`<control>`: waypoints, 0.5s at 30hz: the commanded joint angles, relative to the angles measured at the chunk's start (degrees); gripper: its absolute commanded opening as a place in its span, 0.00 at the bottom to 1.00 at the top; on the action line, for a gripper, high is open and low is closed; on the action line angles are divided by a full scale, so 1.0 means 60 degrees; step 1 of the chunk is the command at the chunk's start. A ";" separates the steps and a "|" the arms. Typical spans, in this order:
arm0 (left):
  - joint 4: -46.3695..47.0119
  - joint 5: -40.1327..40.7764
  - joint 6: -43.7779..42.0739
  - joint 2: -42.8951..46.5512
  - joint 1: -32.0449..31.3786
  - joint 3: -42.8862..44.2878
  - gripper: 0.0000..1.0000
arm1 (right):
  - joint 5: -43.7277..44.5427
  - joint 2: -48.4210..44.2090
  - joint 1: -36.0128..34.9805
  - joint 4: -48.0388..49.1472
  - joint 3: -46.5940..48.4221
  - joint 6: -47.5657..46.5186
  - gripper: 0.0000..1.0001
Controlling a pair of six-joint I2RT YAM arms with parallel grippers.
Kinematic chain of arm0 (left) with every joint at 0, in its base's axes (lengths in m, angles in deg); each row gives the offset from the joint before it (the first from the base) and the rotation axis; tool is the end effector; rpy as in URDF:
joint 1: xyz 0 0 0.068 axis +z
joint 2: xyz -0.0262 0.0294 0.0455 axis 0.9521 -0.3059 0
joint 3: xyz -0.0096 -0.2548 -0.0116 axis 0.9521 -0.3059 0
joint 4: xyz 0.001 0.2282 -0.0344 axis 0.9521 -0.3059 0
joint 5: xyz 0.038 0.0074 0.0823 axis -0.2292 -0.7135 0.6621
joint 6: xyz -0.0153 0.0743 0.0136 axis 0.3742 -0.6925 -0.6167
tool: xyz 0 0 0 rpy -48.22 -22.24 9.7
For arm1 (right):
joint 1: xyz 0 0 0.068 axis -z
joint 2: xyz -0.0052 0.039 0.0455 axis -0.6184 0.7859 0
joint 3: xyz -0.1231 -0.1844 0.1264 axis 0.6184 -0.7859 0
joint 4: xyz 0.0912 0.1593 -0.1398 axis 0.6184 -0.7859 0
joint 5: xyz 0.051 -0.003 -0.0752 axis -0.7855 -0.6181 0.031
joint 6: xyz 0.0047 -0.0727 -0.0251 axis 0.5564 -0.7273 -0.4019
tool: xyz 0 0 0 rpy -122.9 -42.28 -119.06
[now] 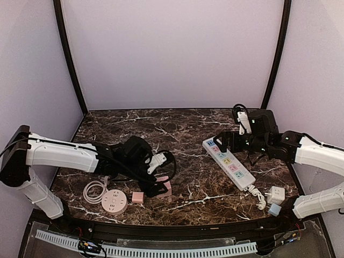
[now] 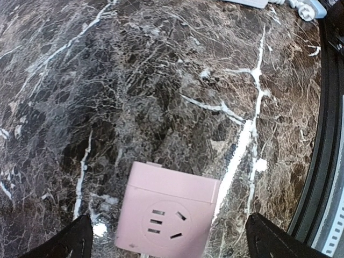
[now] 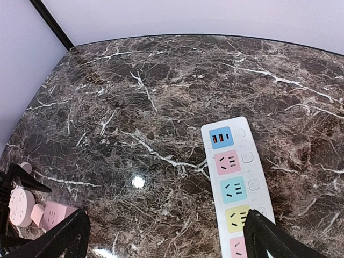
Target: Insert the plug
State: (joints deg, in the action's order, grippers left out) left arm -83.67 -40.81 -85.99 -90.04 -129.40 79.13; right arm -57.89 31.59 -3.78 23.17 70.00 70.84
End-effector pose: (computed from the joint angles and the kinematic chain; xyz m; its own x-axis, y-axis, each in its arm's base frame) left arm 0.1633 -0.2663 0.1839 -0.3899 0.6051 -0.6941 0.8763 0.4755 -0.0777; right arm 0.1900 0.1580 0.2580 -0.5819 0.0493 -0.8118 -0.3515 0.8849 0.3057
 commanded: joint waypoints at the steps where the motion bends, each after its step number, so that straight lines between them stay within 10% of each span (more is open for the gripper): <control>1: -0.0244 -0.0189 -0.0623 -0.0301 -0.0305 0.0377 1.00 | 0.0346 0.0079 -0.0093 -0.0144 0.0069 -0.0002 0.99; 15: -0.0296 0.0769 -0.1101 -0.0632 -0.0357 0.0240 0.98 | 0.0724 0.1541 -0.0090 -0.0682 0.0490 -0.0045 0.99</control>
State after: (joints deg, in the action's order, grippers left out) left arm -84.19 -37.82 -90.95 -93.60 -131.35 80.94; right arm -55.64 36.97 -3.80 21.77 70.55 70.84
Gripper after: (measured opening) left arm 0.996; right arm 0.986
